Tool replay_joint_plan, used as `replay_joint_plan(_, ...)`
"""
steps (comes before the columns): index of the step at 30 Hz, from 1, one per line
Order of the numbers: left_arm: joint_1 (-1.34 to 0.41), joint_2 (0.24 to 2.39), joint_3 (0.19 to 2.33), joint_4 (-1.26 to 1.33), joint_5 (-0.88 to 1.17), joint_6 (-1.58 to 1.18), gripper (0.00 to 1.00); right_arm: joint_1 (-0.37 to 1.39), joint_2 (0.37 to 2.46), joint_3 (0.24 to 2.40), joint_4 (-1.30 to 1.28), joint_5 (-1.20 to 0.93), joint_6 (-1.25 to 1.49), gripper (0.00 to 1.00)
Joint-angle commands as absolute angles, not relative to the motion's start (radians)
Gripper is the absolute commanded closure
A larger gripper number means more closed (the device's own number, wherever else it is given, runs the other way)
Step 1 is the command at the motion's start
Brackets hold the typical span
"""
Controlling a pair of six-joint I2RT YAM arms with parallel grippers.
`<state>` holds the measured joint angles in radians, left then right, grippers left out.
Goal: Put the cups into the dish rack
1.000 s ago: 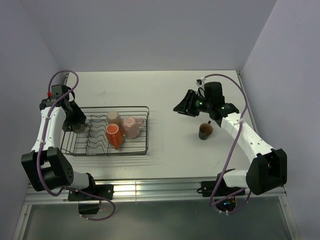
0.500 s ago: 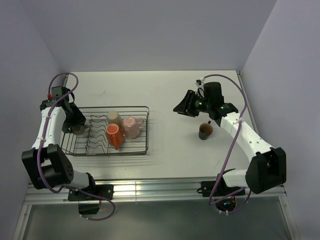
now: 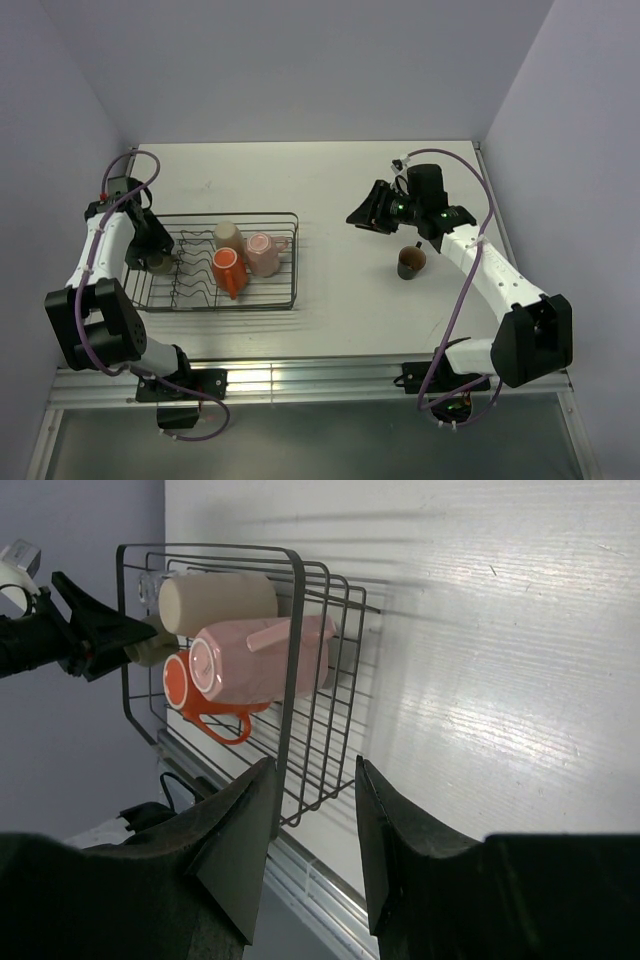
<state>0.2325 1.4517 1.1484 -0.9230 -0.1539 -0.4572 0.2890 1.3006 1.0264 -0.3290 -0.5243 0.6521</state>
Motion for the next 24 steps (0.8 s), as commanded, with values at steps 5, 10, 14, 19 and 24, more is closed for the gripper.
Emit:
replay_joint_plan(5,0.238,1.477,1.143,-0.879,-0.155,-0.449,0.99,0.281,1.31,1.026,-0.304,-0.534,0.632,0.55)
replay_joint_plan(10,0.239,1.5,1.134,-0.867,-0.16,-0.451,0.97,0.281,1.315,1.025,-0.301,-0.532,0.63,0.55)
replay_joint_plan(14,0.238,1.512,1.12,-0.856,-0.161,-0.454,0.96,0.281,1.318,1.025,-0.301,-0.532,0.632,0.55)
replay_joint_plan(19,0.238,1.522,1.109,-0.844,-0.166,-0.454,0.96,0.281,1.319,1.023,-0.301,-0.534,0.63,0.55)
replay_joint_plan(24,0.239,1.534,1.101,-0.835,-0.17,-0.459,0.93,0.281,1.321,1.022,-0.301,-0.532,0.632,0.55)
